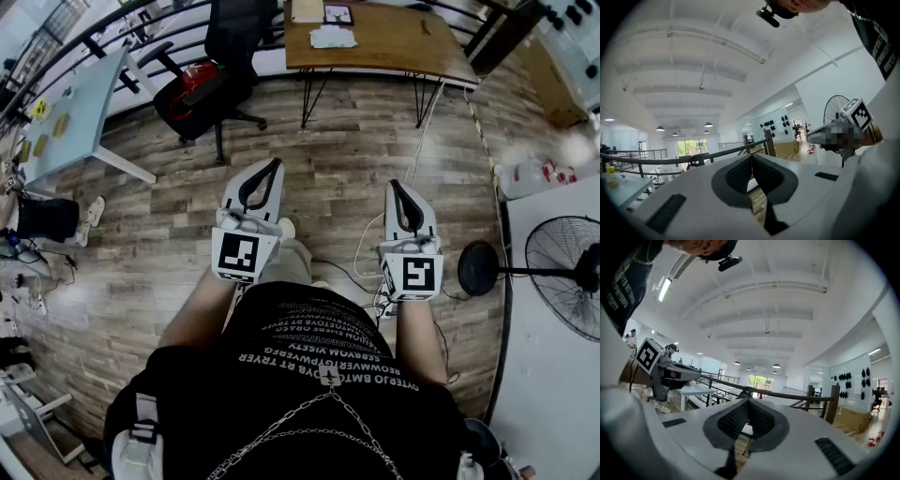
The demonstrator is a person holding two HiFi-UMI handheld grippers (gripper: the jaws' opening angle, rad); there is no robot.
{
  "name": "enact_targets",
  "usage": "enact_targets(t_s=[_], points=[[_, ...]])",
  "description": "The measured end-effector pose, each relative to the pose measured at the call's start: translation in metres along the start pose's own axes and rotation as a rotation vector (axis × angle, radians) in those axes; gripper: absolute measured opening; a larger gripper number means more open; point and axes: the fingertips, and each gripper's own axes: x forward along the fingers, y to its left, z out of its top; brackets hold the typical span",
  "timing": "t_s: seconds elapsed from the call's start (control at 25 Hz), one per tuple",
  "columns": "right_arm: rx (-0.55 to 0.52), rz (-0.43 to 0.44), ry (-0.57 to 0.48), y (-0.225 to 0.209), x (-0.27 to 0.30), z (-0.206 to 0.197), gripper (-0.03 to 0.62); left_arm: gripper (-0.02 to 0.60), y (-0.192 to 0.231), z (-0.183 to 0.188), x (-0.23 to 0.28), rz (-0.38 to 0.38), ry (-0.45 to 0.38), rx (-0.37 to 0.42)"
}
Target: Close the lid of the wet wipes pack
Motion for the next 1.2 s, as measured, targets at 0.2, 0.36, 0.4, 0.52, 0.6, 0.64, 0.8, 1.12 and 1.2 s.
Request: enact_targets(t_s=[0.2, 0.36, 0.4, 0.52, 0.6, 0.64, 0.8, 1.12, 1.2], points=[[0.024, -0.01, 0.017, -0.011, 0.02, -0.011, 0.014, 0.028, 0.007, -0.003, 0.025, -0.009, -0.009, -0.011], [0.052, -0.032, 0.015, -0.02, 0.043, -0.014, 0.014, 0.028, 0.02, -0.01, 0.047, -0.024, -0.009, -0.015], [0.053, -0.031, 0.014, -0.021, 0.052, -0.013, 0.014, 0.028, 0.025, -0.012, 0.054, -0.027, -0.005, -0.017], [0.04, -0.02, 0.016, -0.02, 0.076, -0.012, 0.015, 0.028, 0.038, -0.014, 0.073, -0.036, -0.01, -0.017], [0.039, -0.012, 0.019, -0.019, 0.095, -0.01, 0.015, 0.028, 0.051, -0.014, 0.085, -0.035, -0.014, -0.011], [0.041, -0.007, 0.021, -0.019, 0.105, -0.009, 0.015, 0.028, 0.058, -0.015, 0.091, -0.032, -0.013, -0.009], [0.041, 0.007, 0.034, -0.023, 0.143, -0.006, 0.014, 0.028, 0.088, -0.019, 0.116, -0.016, -0.011, -0.016], [0.043, 0.015, 0.059, -0.025, 0.202, -0.01, 0.015, 0.028, 0.129, -0.036, 0.156, -0.021, 0.024, -0.028], [0.048, 0.012, 0.068, -0.023, 0.214, -0.01, 0.015, 0.028, 0.139, -0.036, 0.163, -0.026, 0.025, -0.032]])
